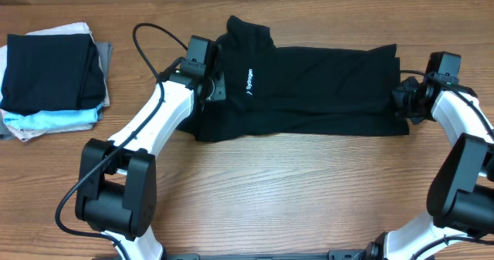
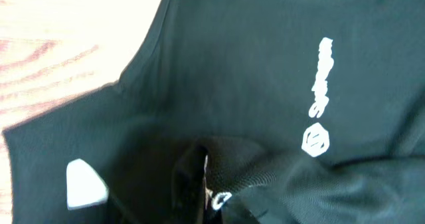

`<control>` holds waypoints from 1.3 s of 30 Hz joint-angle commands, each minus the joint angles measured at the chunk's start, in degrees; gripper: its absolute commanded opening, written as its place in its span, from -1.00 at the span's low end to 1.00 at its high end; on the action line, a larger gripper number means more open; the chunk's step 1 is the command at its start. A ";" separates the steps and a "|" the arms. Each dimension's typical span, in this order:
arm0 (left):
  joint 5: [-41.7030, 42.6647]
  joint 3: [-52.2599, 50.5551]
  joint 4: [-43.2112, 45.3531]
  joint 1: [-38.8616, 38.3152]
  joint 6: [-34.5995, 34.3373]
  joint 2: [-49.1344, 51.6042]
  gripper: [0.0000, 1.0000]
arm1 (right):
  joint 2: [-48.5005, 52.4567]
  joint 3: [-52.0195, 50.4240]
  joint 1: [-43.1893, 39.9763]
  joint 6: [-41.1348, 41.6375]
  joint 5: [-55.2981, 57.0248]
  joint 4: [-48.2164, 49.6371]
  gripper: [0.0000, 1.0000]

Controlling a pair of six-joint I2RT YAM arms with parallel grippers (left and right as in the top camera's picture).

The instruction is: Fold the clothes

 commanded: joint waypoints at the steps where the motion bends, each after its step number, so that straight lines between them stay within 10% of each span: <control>1: -1.01 1.64 2.67 -0.39 0.94 0.37 -0.35 | 0.02 0.94 0.26 -0.46 -0.85 2.54 0.10; 5: -0.87 3.30 4.57 -0.37 1.03 0.37 -0.26 | 0.02 0.94 0.26 -0.48 -1.44 6.08 0.57; 12: -0.76 19.80 -9.88 -0.28 4.79 -0.37 -0.07 | -1.01 6.45 -0.87 -11.72 -15.58 3.21 0.53; 16: 3.23 27.10 -23.98 -0.70 4.74 -0.37 -0.92 | -2.12 13.22 -0.52 -15.50 -17.55 -11.02 -0.12; 21: 12.44 25.64 -32.68 -1.81 4.76 1.27 -0.92 | -2.21 14.53 2.21 -18.23 -17.33 -22.75 -0.92; 39: 12.09 17.03 -34.84 -4.42 4.76 12.55 -0.92 | -2.08 -0.72 11.52 -18.47 -9.29 -10.73 -0.92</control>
